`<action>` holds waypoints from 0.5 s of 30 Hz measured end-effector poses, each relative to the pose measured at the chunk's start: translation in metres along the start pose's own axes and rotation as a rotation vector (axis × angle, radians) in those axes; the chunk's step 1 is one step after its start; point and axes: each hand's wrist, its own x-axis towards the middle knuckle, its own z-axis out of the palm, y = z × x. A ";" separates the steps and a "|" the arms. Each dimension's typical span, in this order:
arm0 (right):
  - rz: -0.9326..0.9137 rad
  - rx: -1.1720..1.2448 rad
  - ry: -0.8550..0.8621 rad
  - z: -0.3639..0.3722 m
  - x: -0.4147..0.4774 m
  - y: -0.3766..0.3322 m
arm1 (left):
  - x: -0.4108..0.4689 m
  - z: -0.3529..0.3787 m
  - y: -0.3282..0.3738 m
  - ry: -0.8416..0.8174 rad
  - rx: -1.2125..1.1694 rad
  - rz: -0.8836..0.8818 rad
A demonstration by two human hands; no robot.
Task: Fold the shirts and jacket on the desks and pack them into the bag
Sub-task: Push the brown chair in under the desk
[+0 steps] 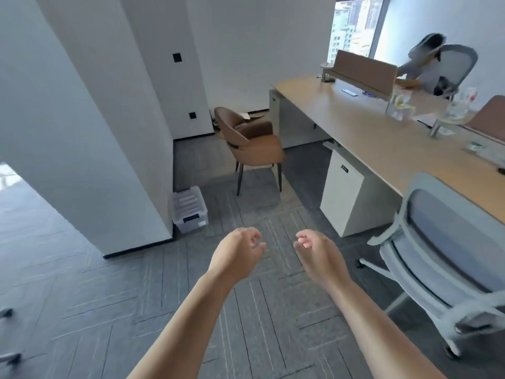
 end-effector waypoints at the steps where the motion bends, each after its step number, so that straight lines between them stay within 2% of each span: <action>1: -0.026 -0.006 -0.019 0.001 0.027 -0.008 | 0.021 -0.011 -0.002 0.029 0.000 -0.010; 6: -0.075 0.014 -0.082 0.018 0.140 -0.056 | 0.104 -0.056 -0.029 0.118 -0.032 -0.093; 15: -0.136 -0.069 -0.103 0.098 0.345 -0.108 | 0.281 -0.102 -0.133 0.193 -0.102 -0.156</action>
